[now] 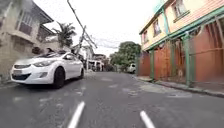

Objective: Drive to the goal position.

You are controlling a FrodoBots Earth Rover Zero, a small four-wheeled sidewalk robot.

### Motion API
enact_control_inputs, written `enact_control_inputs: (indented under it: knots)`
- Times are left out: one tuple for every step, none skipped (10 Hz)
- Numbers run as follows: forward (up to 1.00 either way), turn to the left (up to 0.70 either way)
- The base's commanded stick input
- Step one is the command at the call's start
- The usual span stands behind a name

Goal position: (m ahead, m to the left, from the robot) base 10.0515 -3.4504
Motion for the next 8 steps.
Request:
enact_control_inputs:
  knots:
    - [0.7,0.0]
    - [0.7,0.0]
    - [0.7,0.0]
    - [0.7,0.0]
    - [0.7,0.0]
    - [0.7,0.0]
    - [0.7,0.0]
    - [0.7,0.0]
